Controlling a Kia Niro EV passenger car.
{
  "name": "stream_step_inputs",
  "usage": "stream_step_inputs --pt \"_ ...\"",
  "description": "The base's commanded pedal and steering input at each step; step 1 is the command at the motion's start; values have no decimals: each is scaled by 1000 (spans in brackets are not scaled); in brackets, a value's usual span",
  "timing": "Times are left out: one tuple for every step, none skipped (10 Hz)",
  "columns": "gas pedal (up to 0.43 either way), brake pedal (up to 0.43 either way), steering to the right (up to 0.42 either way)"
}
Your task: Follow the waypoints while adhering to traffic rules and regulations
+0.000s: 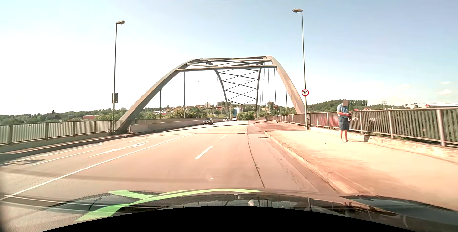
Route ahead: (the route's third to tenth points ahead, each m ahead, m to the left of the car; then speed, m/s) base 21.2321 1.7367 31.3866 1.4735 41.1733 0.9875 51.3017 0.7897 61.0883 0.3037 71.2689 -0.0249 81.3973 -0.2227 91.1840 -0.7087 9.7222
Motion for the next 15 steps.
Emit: stream_step_inputs --pt "150 0 14" --pt "138 0 9" --pt "138 0 2" --pt "138 0 1" --pt "138 0 0" --pt "87 0 1" --pt "67 0 2" --pt "67 0 1" --pt "67 0 1" --pt "67 0 2" --pt "67 0 1" --pt "79 0 2" --pt "67 0 3" --pt "67 0 3" --pt "67 0 3"
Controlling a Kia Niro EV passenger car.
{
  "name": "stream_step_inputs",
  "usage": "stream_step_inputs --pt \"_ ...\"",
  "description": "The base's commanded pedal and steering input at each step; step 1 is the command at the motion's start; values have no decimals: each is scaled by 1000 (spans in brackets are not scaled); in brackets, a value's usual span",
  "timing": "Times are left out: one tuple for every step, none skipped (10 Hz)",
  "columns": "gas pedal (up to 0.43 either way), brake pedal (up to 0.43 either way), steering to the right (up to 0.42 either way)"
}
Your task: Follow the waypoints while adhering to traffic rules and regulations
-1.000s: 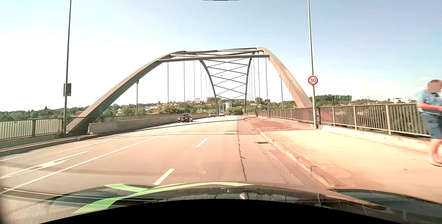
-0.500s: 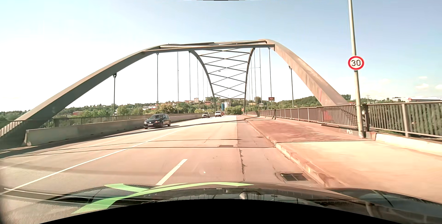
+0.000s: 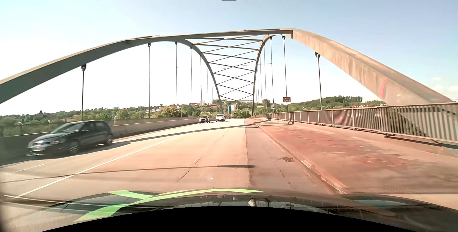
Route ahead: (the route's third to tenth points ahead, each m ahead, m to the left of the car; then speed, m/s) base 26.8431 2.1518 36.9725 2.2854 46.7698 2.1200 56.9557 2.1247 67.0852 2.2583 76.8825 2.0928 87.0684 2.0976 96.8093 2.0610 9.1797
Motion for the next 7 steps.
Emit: stream_step_inputs --pt "67 0 3" --pt "67 0 3" --pt "67 0 0" --pt "110 0 1" --pt "130 0 3" --pt "130 0 4" --pt "130 0 4"
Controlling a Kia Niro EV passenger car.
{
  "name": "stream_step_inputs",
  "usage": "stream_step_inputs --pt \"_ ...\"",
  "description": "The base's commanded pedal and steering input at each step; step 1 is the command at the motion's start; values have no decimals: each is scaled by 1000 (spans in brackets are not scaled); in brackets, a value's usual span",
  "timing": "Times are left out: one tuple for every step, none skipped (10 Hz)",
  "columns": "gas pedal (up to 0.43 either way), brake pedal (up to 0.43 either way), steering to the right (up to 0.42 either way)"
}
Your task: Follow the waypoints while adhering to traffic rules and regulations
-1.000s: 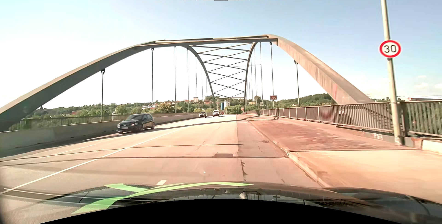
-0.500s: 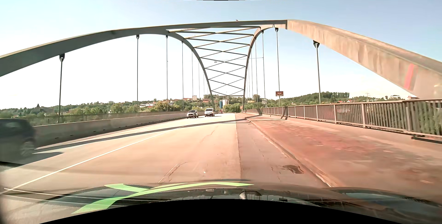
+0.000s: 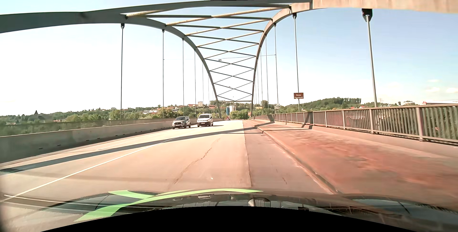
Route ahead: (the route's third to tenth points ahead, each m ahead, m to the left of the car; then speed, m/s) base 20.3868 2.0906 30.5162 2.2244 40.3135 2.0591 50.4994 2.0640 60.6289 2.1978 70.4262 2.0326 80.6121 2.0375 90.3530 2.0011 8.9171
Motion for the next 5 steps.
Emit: stream_step_inputs --pt "118 0 4" --pt "118 0 4" --pt "118 0 1" --pt "118 0 -5" --pt "118 0 -6"
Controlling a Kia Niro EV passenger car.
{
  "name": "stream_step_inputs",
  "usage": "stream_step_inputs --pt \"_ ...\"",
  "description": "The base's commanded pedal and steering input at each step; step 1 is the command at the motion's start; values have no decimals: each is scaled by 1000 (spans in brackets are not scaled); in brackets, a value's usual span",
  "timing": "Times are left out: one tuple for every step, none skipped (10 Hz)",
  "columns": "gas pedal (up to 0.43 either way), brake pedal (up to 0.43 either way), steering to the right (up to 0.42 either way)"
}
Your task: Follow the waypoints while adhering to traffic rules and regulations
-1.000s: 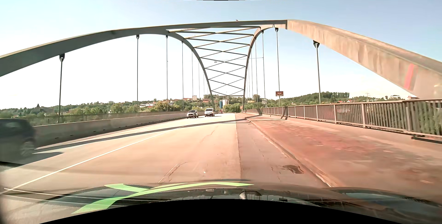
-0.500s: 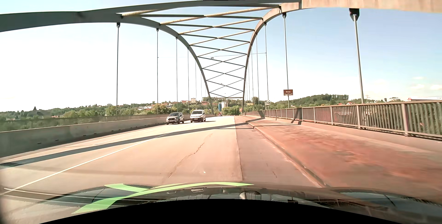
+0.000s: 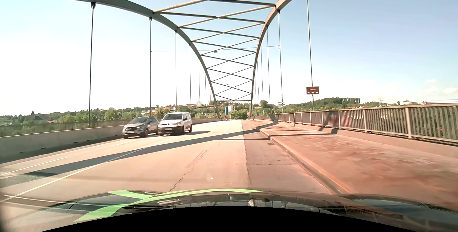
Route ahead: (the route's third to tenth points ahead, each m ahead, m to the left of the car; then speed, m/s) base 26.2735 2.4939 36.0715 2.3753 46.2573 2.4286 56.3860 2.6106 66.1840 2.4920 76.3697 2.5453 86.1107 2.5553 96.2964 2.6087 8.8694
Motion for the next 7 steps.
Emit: stream_step_inputs --pt "118 0 -5" --pt "118 0 -4" --pt "118 0 -4" --pt "118 0 -4" --pt "118 0 -4" --pt "118 0 -4" --pt "130 0 -4"
